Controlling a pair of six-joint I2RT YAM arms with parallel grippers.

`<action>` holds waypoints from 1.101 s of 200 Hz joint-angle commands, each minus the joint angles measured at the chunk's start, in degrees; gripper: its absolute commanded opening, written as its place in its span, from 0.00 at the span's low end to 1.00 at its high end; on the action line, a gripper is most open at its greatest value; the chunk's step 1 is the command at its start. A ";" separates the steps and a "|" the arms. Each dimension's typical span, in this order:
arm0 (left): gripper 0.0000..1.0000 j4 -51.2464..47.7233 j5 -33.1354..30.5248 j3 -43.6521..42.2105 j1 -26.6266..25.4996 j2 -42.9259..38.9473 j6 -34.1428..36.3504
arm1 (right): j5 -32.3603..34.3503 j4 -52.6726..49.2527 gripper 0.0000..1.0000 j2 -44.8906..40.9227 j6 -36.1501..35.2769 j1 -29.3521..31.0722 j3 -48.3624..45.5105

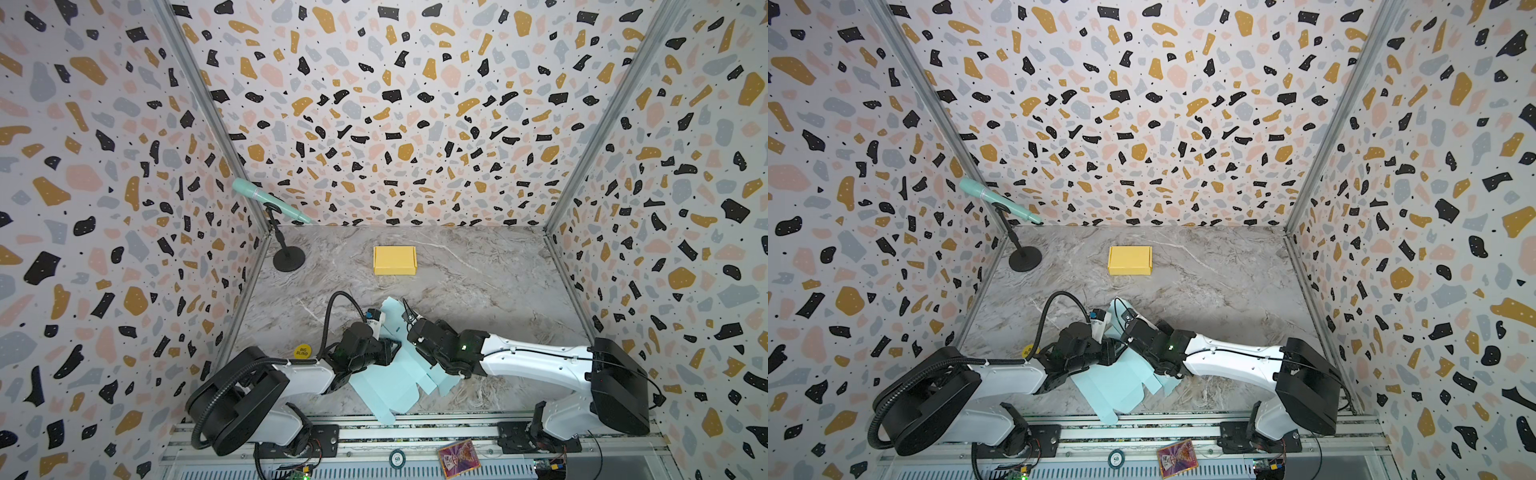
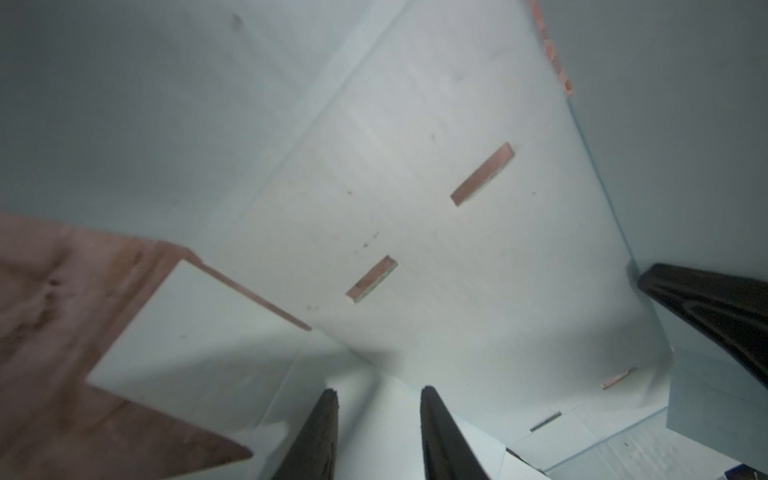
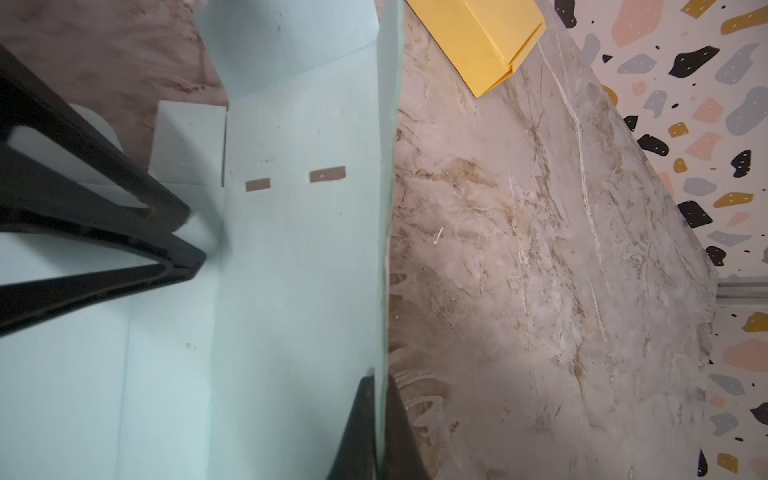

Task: Fold the paper box
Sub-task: 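Hold the blank edge with the right gripper while the left gripper rises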

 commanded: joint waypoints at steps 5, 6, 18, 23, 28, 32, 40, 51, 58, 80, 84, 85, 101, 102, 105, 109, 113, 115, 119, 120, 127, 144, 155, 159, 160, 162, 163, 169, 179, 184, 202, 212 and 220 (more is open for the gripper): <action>0.30 3.28 3.77 -0.97 2.11 -0.99 -0.30 | 0.95 0.11 0.01 -0.94 -1.53 -1.54 -0.28; 0.29 3.24 3.81 -1.02 2.19 -1.11 -0.31 | 0.85 0.19 0.01 -1.02 -1.61 -1.66 -0.30; 0.23 2.34 3.80 -0.82 3.08 -2.50 -0.16 | -0.55 1.65 0.01 -2.19 -3.23 -2.46 -0.96; 0.21 1.85 3.81 -0.52 3.51 -3.09 -0.03 | -1.39 2.47 0.00 -2.76 -3.92 -2.83 -1.37; 0.18 1.19 4.05 -0.06 4.09 -3.50 0.10 | -2.13 3.33 0.01 -3.45 -4.51 -3.20 -1.83; 0.15 0.58 4.27 0.39 4.63 -3.83 0.24 | -2.62 3.94 0.01 -4.00 -4.92 -3.37 -2.18; 0.11 -0.81 4.79 1.58 5.77 -4.25 0.63 | -3.55 4.78 0.01 -4.78 -5.48 -3.82 -2.71; 0.06 -1.94 5.47 3.47 7.39 -4.86 0.91 | -3.82 5.35 0.00 -5.49 -6.10 -3.92 -3.11; 0.03 -2.83 5.71 4.79 8.44 -5.06 1.18 | -3.67 5.37 0.00 -5.58 -6.29 -4.03 -3.14; 0.00 -6.81 5.80 10.45 10.24 -4.41 3.44 | -3.73 4.77 0.00 -5.08 -6.45 -4.07 -2.81; 0.00 -7.63 5.68 11.62 10.26 -4.13 3.97 | -3.81 4.65 0.00 -4.93 -6.49 -4.07 -2.73; 0.00 -7.79 5.64 11.91 10.26 -4.04 4.07 | -3.82 4.66 0.00 -4.90 -6.47 -4.07 -2.67; 0.00 -8.58 5.68 15.26 10.68 -2.43 4.58 | -3.90 4.55 0.00 -4.70 -6.49 -3.99 -2.43; 0.00 -8.58 5.68 15.45 10.73 -2.27 4.59 | -3.90 4.56 0.00 -4.70 -6.47 -3.98 -2.43; 0.00 -8.62 5.84 15.95 10.89 -1.89 4.49 | -3.93 4.54 0.00 -4.79 -6.46 -4.01 -2.43; 0.00 -8.85 5.91 16.66 11.22 -1.41 4.49 | -3.80 4.65 0.00 -4.87 -6.46 -4.05 -2.47; 0.00 -9.00 6.05 17.29 11.58 -1.05 4.47 | -3.82 4.73 0.00 -4.94 -6.46 -4.06 -2.57; 0.00 -9.06 6.04 17.55 11.76 -0.84 4.44 | -3.75 4.81 0.00 -5.00 -6.52 -4.06 -2.57; 0.00 -9.15 6.19 18.00 12.19 -0.66 4.30 | -3.82 4.90 0.00 -5.15 -6.51 -4.05 -2.69; 0.00 -9.21 6.16 18.09 12.33 -0.55 4.32 | -3.77 4.87 0.00 -5.15 -6.52 -4.06 -2.73; 0.00 -9.31 6.14 18.75 12.98 -0.11 4.23 | -3.82 4.99 0.00 -5.30 -6.60 -4.10 -2.80; 0.00 -11.56 5.22 21.05 13.94 0.64 5.72 | -4.23 5.03 0.00 -5.29 -6.63 -4.06 -2.94; 0.00 -13.14 5.69 23.09 13.91 1.49 6.97 | -4.43 5.24 0.00 -5.23 -6.72 -4.00 -3.08; 0.00 -13.44 6.03 23.75 13.95 1.83 7.14 | -4.47 5.27 0.00 -5.23 -6.72 -4.04 -3.10; 0.00 -13.47 6.13 23.87 13.95 1.88 7.15 | -4.45 5.32 0.00 -5.23 -6.76 -4.01 -3.12; 0.00 -13.54 6.46 24.13 13.96 2.09 7.15 | -4.44 5.42 0.00 -5.23 -6.74 -4.01 -3.13; 0.00 -13.56 6.64 24.32 13.91 2.19 7.15 | -4.44 5.44 0.00 -5.23 -6.77 -3.99 -3.17; 0.00 -13.79 7.24 25.02 13.96 2.60 7.35 | -4.46 5.61 0.00 -5.23 -6.79 -4.03 -3.23; 0.00 -14.68 7.65 26.11 13.87 3.26 7.77 | -4.61 5.92 0.00 -5.14 -6.85 -4.03 -3.35; 0.00 -15.09 7.83 26.46 13.82 3.47 8.05 | -4.65 6.01 0.00 -5.09 -6.89 -3.99 -3.27; 0.00 -16.53 7.09 27.19 13.41 3.45 8.95 | -4.87 5.94 0.00 -4.80 -6.89 -4.02 -2.93; 0.00 -17.54 6.59 27.69 12.81 3.23 9.57 | -4.96 5.94 0.00 -4.64 -6.91 -3.98 -2.82; 0.00 -18.40 5.99 28.10 12.24 3.01 10.02 | -4.88 5.90 0.00 -4.55 -6.89 -4.01 -2.76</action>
